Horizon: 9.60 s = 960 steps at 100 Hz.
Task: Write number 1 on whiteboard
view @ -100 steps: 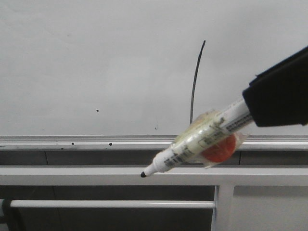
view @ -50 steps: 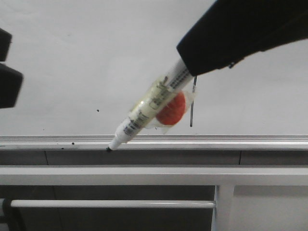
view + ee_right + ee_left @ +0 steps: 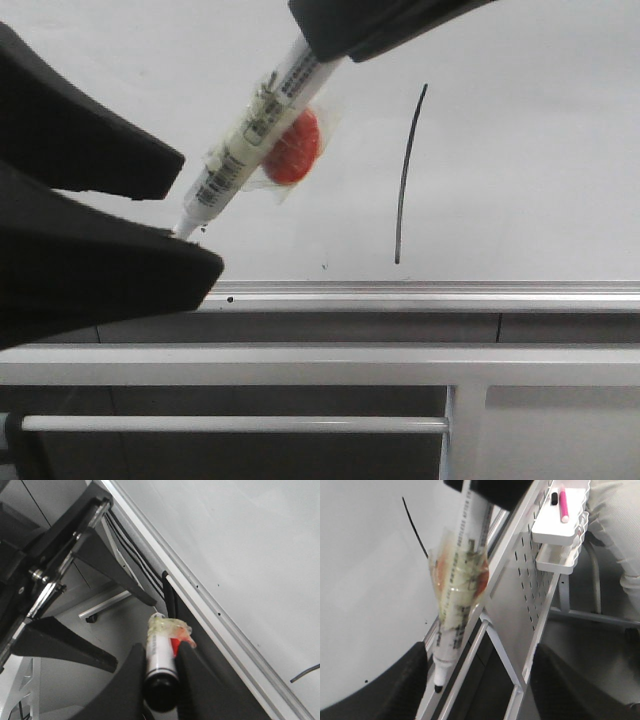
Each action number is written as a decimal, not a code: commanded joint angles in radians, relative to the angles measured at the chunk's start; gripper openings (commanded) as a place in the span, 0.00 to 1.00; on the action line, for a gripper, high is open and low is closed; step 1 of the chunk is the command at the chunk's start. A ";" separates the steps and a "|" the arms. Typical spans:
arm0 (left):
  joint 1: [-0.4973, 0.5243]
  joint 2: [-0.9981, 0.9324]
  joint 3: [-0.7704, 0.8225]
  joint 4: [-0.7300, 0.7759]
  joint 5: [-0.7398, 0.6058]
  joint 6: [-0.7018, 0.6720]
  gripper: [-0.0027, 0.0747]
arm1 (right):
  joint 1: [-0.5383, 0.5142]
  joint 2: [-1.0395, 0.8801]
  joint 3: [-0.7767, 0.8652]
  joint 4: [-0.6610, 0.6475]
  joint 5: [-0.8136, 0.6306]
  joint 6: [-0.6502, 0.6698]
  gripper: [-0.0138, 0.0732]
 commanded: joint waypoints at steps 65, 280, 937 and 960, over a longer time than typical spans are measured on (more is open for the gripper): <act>0.069 -0.007 -0.030 -0.003 -0.131 -0.003 0.55 | 0.027 -0.011 -0.068 0.037 -0.055 0.000 0.11; 0.069 -0.007 0.063 -0.306 -0.335 -0.005 0.01 | 0.027 -0.188 -0.068 -0.095 -0.048 0.000 0.14; -0.169 0.289 0.414 -0.991 -1.346 0.489 0.01 | 0.027 -0.834 0.805 -1.147 -0.266 0.977 0.09; -0.169 0.290 0.414 -0.962 -1.346 0.485 0.01 | 0.027 -0.834 0.805 -1.147 -0.266 0.977 0.09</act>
